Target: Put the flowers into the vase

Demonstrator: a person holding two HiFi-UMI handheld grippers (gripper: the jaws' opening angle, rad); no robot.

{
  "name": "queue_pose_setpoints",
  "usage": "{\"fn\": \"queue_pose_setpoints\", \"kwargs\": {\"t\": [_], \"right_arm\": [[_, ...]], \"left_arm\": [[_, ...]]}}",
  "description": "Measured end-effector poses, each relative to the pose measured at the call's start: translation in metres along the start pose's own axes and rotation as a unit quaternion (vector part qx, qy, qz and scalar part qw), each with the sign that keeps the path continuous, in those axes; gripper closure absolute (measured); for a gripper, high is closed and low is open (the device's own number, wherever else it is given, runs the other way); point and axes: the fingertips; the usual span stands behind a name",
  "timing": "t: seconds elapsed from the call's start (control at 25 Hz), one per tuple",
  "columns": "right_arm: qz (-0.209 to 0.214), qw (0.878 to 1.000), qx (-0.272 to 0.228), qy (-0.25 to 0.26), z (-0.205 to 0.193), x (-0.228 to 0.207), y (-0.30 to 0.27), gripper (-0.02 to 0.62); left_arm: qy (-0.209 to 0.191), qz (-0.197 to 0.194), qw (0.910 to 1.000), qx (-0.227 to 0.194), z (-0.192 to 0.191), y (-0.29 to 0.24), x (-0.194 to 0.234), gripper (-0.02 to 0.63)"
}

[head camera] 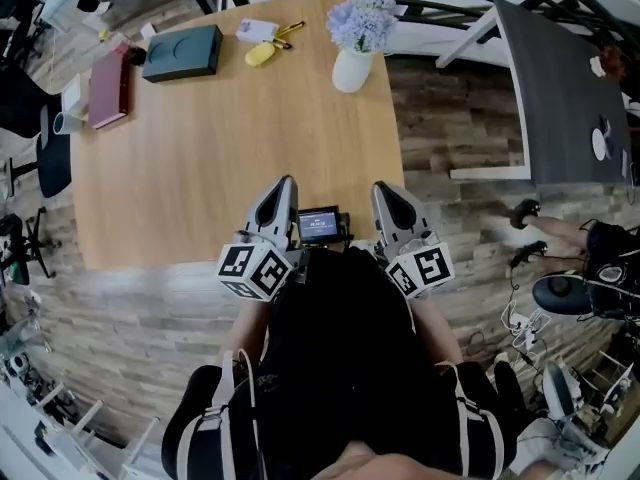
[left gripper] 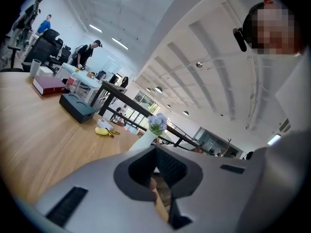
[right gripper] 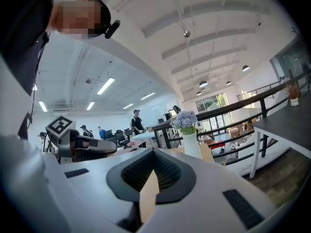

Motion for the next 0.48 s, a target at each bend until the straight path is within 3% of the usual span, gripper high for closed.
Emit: {"fn": "queue_pose_setpoints", "kwargs": {"t": [0.16, 0.48], "right_arm": [[0.019, 0.999, -0.025, -0.018, 0.003, 0.001, 0.035, 0.578], [0.055, 0.997, -0.017, -0.053, -0.016, 0.012, 0.12, 0.578]], "left_arm": [[-0.02, -0.019, 0.9995, -0.014, -0.02, 0.006, -0.048, 0.558], [-0.04, 0.004, 0.9992, 0.003, -0.101, 0.054, -0.121, 0.558]]}}
Point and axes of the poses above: the fingertips, and each gripper's own axes: y backward along the fingers, x to its left, z out of its top, and after that the axes turned 1 degree about y, right-handed
